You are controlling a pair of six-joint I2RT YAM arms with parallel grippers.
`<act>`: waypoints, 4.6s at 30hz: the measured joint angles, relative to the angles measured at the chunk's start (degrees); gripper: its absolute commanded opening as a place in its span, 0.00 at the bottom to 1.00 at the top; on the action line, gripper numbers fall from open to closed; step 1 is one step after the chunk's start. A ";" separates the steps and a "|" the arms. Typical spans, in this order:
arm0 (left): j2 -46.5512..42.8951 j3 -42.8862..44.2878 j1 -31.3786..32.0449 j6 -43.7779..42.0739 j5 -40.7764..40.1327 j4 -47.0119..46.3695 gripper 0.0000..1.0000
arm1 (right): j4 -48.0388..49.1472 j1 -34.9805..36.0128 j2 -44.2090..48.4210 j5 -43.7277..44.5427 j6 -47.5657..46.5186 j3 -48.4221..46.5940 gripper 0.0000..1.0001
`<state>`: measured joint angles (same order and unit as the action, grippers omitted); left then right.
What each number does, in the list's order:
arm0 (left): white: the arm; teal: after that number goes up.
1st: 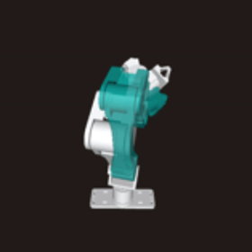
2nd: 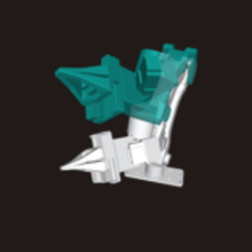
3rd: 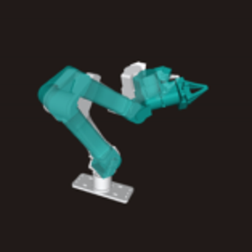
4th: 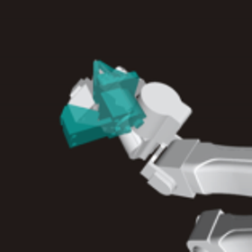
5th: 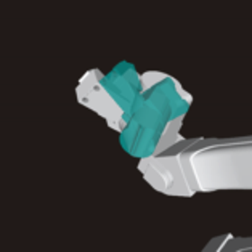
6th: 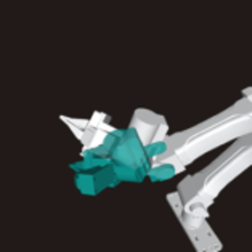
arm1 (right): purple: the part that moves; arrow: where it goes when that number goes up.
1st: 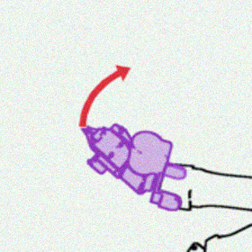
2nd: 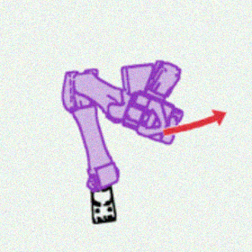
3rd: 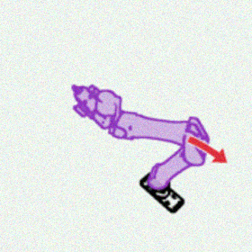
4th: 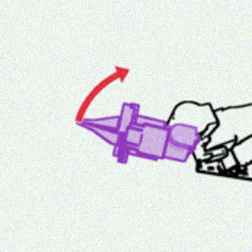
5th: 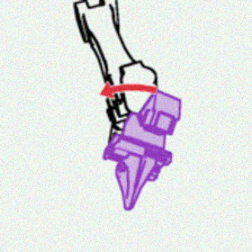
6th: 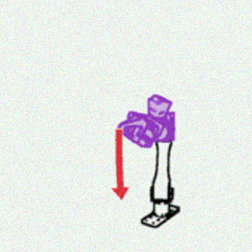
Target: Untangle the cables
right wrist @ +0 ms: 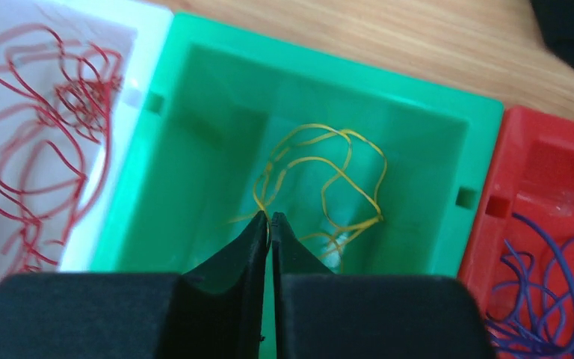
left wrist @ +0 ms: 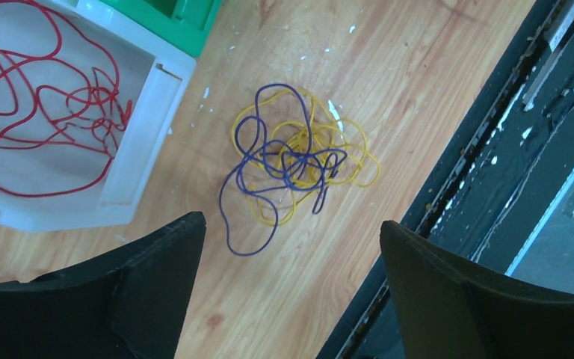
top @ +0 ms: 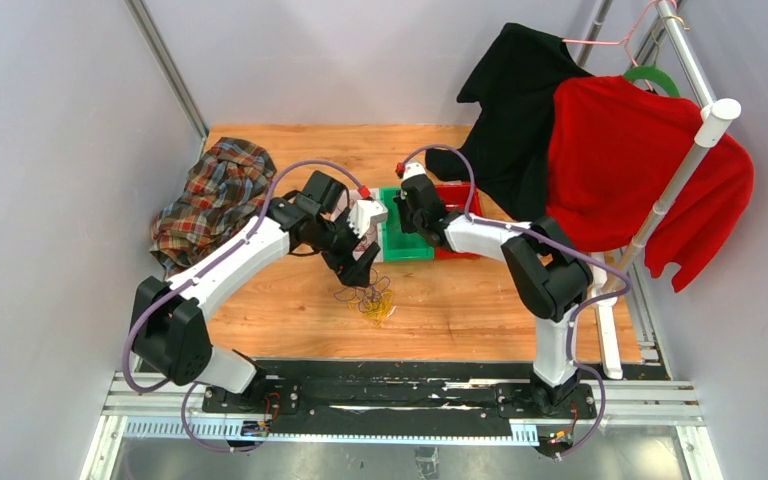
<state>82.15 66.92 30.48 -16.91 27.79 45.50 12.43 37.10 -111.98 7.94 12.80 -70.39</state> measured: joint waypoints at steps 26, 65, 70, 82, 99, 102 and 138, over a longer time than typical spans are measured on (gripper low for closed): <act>5.35 -9.75 0.66 19.89 -2.80 -20.50 0.42 | -0.63 1.77 37.20 5.35 1.16 23.28 0.70; -9.99 7.67 1.18 17.33 1.66 1.95 0.01 | 12.81 23.28 44.28 4.59 8.48 31.17 0.70; -10.54 7.69 1.20 17.55 1.81 2.80 0.01 | 14.84 23.28 41.42 6.78 8.70 29.75 0.70; -10.49 12.26 1.25 17.86 7.85 4.46 0.01 | 22.38 23.28 30.18 8.20 9.99 27.54 0.57; -6.16 44.37 1.53 20.11 11.61 6.71 0.00 | 26.25 23.28 19.41 6.60 16.46 32.59 0.56; -4.22 51.58 1.53 19.85 10.60 6.93 0.01 | 25.86 23.28 17.81 6.08 18.14 33.94 0.54; 0.83 66.40 2.86 12.76 2.60 7.34 0.01 | 8.28 24.04 47.63 -1.75 -0.81 29.68 0.74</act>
<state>82.98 133.32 33.34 -4.14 30.39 52.84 20.71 61.14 -64.36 6.20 11.99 -40.71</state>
